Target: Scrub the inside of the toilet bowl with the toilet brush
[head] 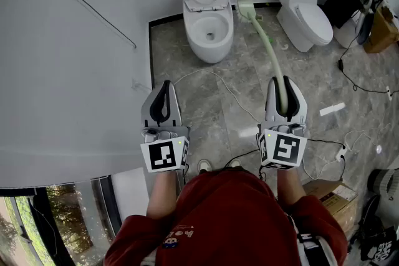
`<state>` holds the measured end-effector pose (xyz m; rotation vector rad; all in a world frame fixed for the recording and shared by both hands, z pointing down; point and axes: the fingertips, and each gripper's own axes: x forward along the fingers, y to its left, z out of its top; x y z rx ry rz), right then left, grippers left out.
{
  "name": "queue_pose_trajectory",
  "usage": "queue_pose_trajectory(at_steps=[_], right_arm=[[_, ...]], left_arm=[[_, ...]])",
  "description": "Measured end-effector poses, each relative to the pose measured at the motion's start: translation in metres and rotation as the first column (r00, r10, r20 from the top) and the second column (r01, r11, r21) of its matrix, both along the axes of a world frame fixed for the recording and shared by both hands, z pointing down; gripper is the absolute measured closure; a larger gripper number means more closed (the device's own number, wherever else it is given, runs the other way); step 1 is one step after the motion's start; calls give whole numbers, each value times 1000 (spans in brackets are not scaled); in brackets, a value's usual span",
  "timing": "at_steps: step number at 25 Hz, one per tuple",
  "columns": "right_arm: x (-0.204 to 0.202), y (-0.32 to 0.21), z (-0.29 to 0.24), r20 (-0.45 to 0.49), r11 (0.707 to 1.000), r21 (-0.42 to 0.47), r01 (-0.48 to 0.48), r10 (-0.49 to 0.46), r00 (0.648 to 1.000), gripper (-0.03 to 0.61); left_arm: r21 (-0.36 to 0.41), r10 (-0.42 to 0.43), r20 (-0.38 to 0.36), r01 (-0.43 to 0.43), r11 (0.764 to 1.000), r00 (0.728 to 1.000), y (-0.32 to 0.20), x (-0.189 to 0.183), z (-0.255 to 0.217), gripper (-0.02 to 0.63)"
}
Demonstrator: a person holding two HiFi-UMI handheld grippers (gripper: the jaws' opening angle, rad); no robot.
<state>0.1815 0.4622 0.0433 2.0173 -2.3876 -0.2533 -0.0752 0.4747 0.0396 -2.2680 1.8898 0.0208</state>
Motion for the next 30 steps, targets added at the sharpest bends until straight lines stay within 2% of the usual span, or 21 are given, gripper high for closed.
queue_pose_trajectory(at_steps=[13,18,20,24,30], right_arm=[[44,6,20,30,1000,-29,11,-10,999,466],[72,13,43,39,997,-72,26,-23,999,466],[82,15,54,42,995,-92,30,-27,999,466],[93,12,68,60,992,-126,26,-19,998,466],[85,-16,69,59,991,-127,37,-30,998,466]], left_arm=[[-31,22,12,-21,999,1000,3,55,9,607],[-93,30,-55,-35,995,998,1,88,37,607],[-120,14,-57,-21,993,998,2,97,52,607],[-147,-19,-47,12,989,999,2,100,70,607],[-141,-36,-39,31,989,999,-23,91,68,607]])
